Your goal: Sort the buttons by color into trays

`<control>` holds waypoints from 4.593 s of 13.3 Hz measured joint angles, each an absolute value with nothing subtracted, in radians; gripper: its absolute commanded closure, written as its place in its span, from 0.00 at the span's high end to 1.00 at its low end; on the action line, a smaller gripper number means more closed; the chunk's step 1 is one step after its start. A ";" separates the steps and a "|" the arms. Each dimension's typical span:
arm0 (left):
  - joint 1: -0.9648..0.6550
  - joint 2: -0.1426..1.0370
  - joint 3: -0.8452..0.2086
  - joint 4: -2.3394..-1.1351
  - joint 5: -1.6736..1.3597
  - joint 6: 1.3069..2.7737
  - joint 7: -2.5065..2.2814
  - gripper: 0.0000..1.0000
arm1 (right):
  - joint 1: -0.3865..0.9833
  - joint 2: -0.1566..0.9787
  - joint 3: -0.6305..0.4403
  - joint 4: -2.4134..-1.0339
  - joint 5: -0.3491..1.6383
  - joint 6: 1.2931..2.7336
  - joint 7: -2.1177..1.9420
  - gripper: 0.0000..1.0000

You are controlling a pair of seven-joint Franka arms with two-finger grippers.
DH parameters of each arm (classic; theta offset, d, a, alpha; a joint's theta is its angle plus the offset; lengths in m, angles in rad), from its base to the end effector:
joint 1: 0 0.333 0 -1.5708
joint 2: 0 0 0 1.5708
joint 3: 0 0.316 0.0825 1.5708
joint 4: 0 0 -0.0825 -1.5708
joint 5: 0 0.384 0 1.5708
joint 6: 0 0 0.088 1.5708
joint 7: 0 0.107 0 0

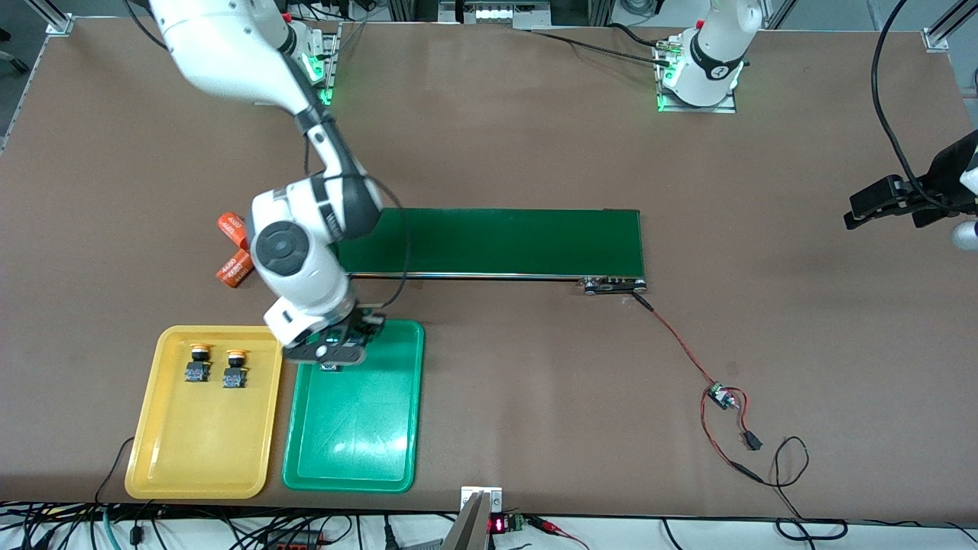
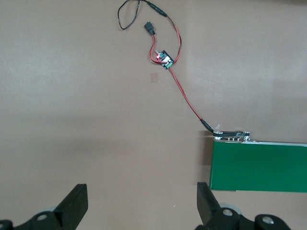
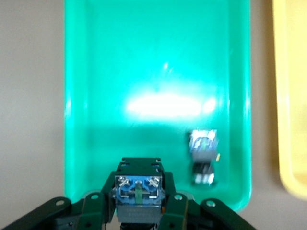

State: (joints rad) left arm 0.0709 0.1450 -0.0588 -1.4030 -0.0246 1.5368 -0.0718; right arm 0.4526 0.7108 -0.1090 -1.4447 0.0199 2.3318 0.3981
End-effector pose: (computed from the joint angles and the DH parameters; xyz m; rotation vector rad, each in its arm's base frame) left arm 0.5960 0.0073 0.6172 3.1061 0.1302 -0.0185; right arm 0.6910 0.2648 0.2879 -3.1114 0.0534 -0.2921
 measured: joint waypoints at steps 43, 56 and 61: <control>0.085 0.097 -0.092 -1.443 -0.021 1.506 -0.051 1.00 | 0.061 0.133 -0.075 -1.617 -0.012 1.679 -0.006 1.00; 0.085 0.096 -0.094 -1.443 -0.021 1.506 -0.047 1.00 | -0.029 -0.008 0.026 -1.709 -0.028 1.605 -0.031 1.00; 0.085 0.096 -0.094 -1.443 -0.021 1.506 -0.047 1.00 | -0.029 -0.003 0.027 -1.709 -0.028 1.605 -0.031 1.00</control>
State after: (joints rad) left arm 0.0852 0.0961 -0.0941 -1.4431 -0.0207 1.5059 -0.0470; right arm -0.0291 -0.0033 0.0270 -1.7088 -0.0276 1.6054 -0.0309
